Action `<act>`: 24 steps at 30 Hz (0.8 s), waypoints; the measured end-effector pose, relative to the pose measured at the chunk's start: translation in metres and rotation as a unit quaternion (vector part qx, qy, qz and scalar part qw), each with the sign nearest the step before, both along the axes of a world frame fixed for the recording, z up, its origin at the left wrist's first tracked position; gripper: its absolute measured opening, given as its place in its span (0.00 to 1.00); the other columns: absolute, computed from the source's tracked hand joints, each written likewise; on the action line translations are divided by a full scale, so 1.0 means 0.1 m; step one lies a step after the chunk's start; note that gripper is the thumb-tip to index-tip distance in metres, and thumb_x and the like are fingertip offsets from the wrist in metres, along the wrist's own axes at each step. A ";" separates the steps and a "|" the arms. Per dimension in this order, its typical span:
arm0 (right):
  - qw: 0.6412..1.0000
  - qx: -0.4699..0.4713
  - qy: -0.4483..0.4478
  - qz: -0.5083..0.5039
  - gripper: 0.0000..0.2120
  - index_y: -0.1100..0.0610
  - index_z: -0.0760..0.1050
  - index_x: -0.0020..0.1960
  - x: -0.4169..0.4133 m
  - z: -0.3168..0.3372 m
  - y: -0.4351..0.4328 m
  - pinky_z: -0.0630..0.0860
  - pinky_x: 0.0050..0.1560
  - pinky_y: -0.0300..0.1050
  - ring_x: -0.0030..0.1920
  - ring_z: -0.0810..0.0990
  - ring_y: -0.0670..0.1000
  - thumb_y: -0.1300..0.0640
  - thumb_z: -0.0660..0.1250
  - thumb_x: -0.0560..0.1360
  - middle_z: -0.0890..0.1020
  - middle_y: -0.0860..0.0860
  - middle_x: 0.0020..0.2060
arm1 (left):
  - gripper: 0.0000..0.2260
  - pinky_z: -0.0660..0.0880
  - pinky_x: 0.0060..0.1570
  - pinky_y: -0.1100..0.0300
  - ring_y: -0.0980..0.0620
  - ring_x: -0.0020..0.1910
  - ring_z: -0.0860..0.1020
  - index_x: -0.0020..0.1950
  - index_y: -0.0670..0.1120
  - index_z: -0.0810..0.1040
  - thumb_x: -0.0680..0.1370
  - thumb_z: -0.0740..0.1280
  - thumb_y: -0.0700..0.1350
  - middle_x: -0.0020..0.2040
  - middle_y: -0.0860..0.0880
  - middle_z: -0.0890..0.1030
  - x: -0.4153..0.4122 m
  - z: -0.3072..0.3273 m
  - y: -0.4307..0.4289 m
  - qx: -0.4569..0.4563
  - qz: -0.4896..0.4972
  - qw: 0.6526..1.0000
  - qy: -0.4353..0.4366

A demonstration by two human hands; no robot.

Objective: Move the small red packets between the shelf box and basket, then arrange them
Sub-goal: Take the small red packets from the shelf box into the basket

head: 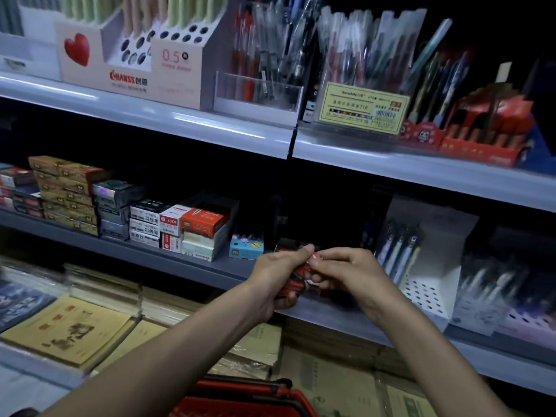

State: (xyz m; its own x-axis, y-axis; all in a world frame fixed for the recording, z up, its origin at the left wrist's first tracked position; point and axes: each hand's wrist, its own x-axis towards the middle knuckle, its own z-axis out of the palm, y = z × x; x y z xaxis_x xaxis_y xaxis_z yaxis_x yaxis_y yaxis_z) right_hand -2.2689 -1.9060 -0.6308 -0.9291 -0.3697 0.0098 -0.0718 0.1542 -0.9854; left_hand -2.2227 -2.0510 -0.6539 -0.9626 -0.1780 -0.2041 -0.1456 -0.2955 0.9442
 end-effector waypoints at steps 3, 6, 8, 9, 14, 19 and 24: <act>0.997 -0.018 0.009 -0.070 0.09 0.63 0.83 0.52 -0.12 -0.02 0.04 0.84 0.42 0.44 0.37 0.85 0.53 0.64 0.77 0.72 0.87 0.58 0.37 | 0.19 0.69 0.21 0.66 0.51 0.31 0.77 0.50 0.45 0.83 0.76 0.73 0.61 0.38 0.46 0.82 -0.07 0.01 0.00 0.023 -0.014 0.999 -0.031; 0.950 0.163 0.195 -0.179 0.09 0.55 0.81 0.45 -0.33 -0.12 0.08 0.82 0.42 0.47 0.37 0.85 0.50 0.57 0.80 0.70 0.85 0.51 0.33 | 0.15 0.71 0.21 0.65 0.50 0.32 0.78 0.50 0.42 0.79 0.81 0.65 0.54 0.37 0.44 0.81 -0.11 0.03 -0.05 0.112 -0.050 0.988 -0.092; 0.874 0.316 0.319 -0.185 0.06 0.52 0.82 0.46 -0.41 -0.19 0.07 0.80 0.42 0.47 0.40 0.83 0.48 0.55 0.78 0.72 0.83 0.47 0.35 | 0.09 0.72 0.21 0.64 0.47 0.35 0.78 0.52 0.40 0.75 0.77 0.62 0.45 0.41 0.41 0.80 -0.13 0.03 -0.11 0.162 -0.055 0.978 -0.118; 0.837 0.376 0.358 -0.173 0.05 0.51 0.82 0.47 -0.44 -0.23 0.06 0.79 0.42 0.47 0.43 0.82 0.49 0.55 0.77 0.73 0.83 0.47 0.37 | 0.10 0.72 0.22 0.63 0.46 0.36 0.78 0.53 0.40 0.73 0.75 0.61 0.42 0.44 0.40 0.79 -0.14 0.03 -0.13 0.171 -0.053 0.976 -0.124; 0.779 0.473 0.389 -0.136 0.03 0.51 0.84 0.45 -0.55 -0.43 0.01 0.75 0.41 0.45 0.50 0.78 0.50 0.58 0.76 0.73 0.83 0.48 0.41 | 0.11 0.73 0.22 0.63 0.45 0.39 0.78 0.55 0.39 0.73 0.73 0.64 0.37 0.49 0.39 0.77 -0.15 0.01 -0.25 0.167 -0.039 0.977 -0.123; 0.788 0.477 0.372 -0.114 0.04 0.50 0.86 0.47 -0.49 -0.37 0.00 0.76 0.44 0.46 0.54 0.77 0.51 0.56 0.72 0.77 0.84 0.49 0.42 | 0.09 0.72 0.22 0.65 0.48 0.37 0.78 0.53 0.41 0.74 0.74 0.67 0.37 0.47 0.40 0.78 -0.09 0.01 -0.30 0.162 -0.028 0.980 -0.111; 0.949 0.199 0.235 -0.061 0.07 0.48 0.86 0.47 -0.10 -0.12 -0.17 0.76 0.40 0.34 0.40 0.82 0.39 0.47 0.72 0.77 0.86 0.43 0.39 | 0.05 0.73 0.22 0.64 0.49 0.36 0.77 0.51 0.40 0.75 0.76 0.67 0.37 0.42 0.41 0.78 -0.10 0.01 -0.31 0.156 -0.032 0.984 -0.078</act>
